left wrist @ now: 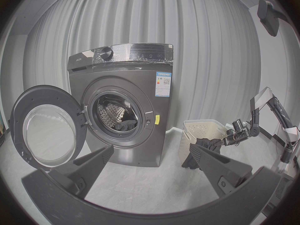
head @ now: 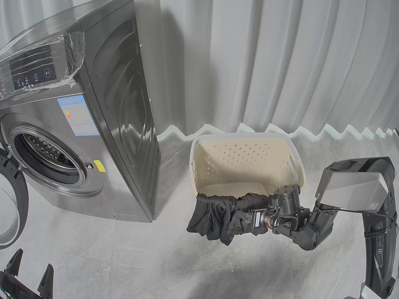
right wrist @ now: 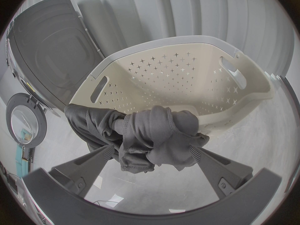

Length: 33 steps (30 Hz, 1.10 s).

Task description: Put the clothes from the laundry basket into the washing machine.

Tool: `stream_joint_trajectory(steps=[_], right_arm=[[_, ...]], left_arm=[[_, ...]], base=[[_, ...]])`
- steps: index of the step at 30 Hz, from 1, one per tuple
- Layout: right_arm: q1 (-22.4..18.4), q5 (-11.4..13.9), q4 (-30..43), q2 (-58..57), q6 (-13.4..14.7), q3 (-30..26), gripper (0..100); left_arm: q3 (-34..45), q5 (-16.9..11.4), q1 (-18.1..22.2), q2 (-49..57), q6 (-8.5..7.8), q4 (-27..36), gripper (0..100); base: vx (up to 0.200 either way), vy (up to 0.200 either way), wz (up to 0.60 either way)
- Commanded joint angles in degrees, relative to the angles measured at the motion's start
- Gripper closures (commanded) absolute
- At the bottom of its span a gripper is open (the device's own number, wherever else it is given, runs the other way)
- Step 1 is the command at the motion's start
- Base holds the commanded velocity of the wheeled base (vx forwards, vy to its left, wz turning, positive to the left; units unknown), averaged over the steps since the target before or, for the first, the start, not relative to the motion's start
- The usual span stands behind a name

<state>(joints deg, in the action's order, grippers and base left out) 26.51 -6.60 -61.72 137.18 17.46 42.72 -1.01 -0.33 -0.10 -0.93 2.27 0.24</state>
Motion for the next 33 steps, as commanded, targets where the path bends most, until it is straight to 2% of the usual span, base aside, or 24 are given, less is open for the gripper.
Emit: stream_joint_trajectory(steps=[1, 13, 14, 24, 33], right_arm=[[-0.41, 0.0, -1.12, 1.16, -0.05, 1.76, 0], [-0.85, -1.05, -2.88, 2.83, -0.14, 2.81, 0], [-0.85, -1.05, -3.67, 2.92, -0.14, 2.9, 100], [-0.94, -0.96, -8.06, 3.36, -0.32, 2.11, 100], [-0.15, -0.96, -9.03, -4.99, -0.23, -6.24, 100]], left_arm=[[0.84, -0.02, 0.01, 0.93, 0.02, 0.02, 0], [0.84, -0.02, 0.01, 0.93, 0.02, 0.02, 0], [0.84, -0.02, 0.01, 0.93, 0.02, 0.02, 0], [0.84, -0.02, 0.01, 0.93, 0.02, 0.02, 0], [0.84, 0.24, 0.01, 0.93, 0.11, 0.02, 0]], base=[[0.0, 0.0, 0.0], [0.0, 0.0, 0.0], [0.0, 0.0, 0.0], [0.0, 0.0, 0.0], [0.0, 0.0, 0.0]])
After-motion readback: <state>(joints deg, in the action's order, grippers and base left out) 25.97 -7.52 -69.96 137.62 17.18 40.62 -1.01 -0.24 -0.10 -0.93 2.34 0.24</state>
